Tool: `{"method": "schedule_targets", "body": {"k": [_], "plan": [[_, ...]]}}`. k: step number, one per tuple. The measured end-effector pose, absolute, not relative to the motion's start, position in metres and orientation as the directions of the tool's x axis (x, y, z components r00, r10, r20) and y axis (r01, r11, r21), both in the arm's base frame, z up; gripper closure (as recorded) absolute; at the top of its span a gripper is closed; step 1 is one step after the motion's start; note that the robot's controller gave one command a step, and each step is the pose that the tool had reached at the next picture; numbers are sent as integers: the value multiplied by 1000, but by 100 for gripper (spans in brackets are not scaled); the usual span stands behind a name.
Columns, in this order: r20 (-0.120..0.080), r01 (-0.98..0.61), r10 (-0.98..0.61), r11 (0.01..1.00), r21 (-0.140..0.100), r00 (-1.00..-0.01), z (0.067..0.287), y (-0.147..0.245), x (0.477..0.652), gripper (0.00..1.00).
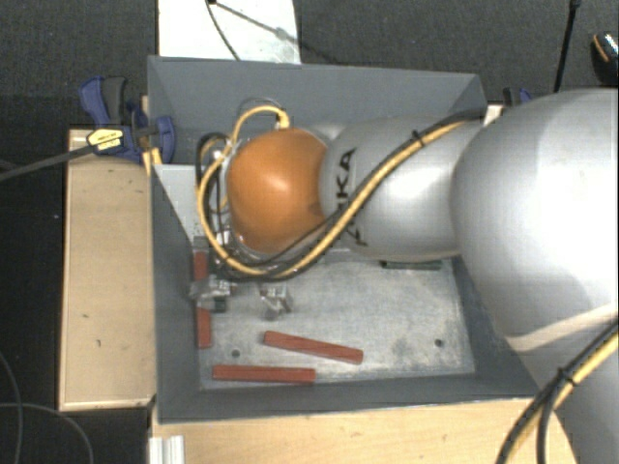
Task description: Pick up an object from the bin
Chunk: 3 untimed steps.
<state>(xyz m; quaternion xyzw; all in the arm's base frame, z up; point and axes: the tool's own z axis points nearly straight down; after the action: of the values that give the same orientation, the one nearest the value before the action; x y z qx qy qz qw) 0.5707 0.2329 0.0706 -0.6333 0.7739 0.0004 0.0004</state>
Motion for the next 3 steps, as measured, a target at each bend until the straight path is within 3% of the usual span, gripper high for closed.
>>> {"method": "schedule_targets", "body": {"k": [1,2,3], "plan": [[-6,-980,-980,198,-8,-198,140,213,576,0],[2,-1000,-1000,-19,-2,19,200,104,543,0],[-1,-990,-990,-141,7,141,67,144,499,0]]}}
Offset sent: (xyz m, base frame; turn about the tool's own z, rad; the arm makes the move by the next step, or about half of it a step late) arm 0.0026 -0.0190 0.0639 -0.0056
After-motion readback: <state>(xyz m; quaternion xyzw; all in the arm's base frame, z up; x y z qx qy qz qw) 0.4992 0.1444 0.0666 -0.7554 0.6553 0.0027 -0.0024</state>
